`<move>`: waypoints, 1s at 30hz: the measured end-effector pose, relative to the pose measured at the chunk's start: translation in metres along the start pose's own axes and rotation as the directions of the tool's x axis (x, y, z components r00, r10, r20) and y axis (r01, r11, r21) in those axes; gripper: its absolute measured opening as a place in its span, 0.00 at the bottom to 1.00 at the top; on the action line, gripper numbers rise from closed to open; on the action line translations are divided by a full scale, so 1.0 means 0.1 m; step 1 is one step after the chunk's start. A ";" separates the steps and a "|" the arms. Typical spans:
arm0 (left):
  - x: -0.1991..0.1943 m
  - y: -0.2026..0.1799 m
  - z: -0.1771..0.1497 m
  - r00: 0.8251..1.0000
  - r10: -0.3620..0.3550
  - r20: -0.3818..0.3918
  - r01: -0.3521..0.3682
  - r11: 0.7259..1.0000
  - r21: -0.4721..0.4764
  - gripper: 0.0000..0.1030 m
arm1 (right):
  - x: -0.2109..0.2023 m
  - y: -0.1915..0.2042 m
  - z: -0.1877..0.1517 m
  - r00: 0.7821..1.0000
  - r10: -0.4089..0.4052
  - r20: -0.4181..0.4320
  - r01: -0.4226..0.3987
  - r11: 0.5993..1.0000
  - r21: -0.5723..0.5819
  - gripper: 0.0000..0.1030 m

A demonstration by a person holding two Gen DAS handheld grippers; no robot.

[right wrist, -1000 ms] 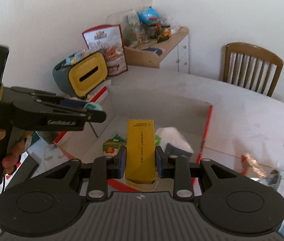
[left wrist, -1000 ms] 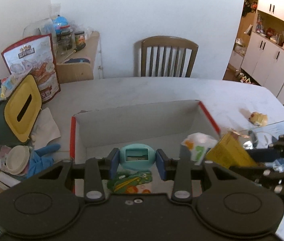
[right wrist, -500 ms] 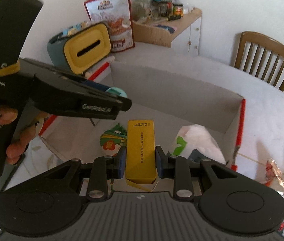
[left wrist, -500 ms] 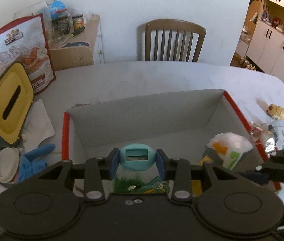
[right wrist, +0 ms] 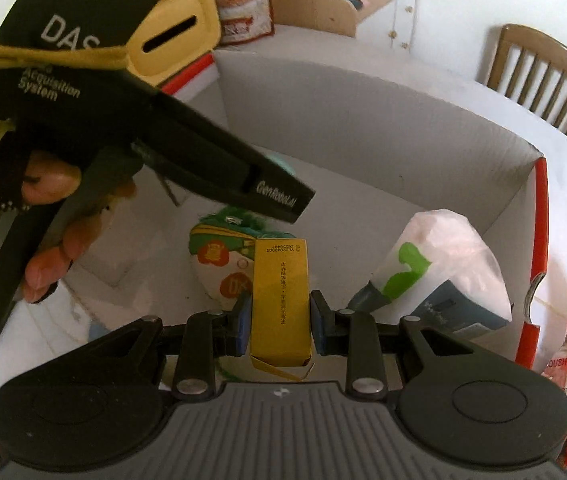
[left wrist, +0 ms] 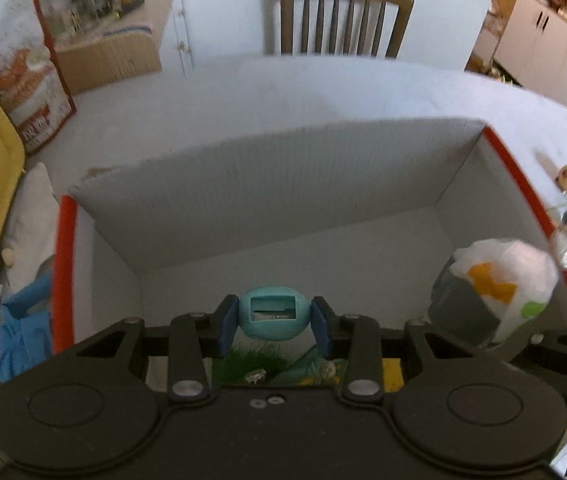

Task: Organize objects
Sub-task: 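Lower into the box and open the left gripper while the right releases the yellow box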

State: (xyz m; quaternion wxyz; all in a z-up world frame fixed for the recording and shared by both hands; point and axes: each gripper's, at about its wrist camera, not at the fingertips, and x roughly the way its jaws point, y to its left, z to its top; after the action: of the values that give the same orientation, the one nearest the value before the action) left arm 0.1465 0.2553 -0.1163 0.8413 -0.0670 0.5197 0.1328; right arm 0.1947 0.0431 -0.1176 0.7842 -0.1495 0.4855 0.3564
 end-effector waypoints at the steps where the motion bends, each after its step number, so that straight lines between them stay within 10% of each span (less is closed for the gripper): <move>1: 0.04 0.01 0.00 1.000 0.000 -0.018 0.000 1.000 -0.001 0.36 | 0.02 -0.01 0.01 1.000 0.000 -0.011 0.000 1.000 0.004 0.28; 15: 0.27 0.05 -0.02 0.988 -0.015 -0.155 0.012 1.000 -0.017 0.37 | 0.15 -0.02 0.04 0.998 -0.005 -0.067 0.007 1.000 0.029 0.29; 30: -0.02 0.10 -0.16 0.997 -0.017 -0.072 0.014 0.999 -0.049 0.51 | -0.18 0.09 0.04 1.000 0.025 0.010 -0.025 0.999 0.037 0.29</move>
State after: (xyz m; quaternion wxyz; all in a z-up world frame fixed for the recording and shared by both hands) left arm 0.1286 0.2605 -0.1216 0.8211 -0.0963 0.5459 0.1364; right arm 0.1864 0.0441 -0.0987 0.7846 -0.1273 0.4901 0.3578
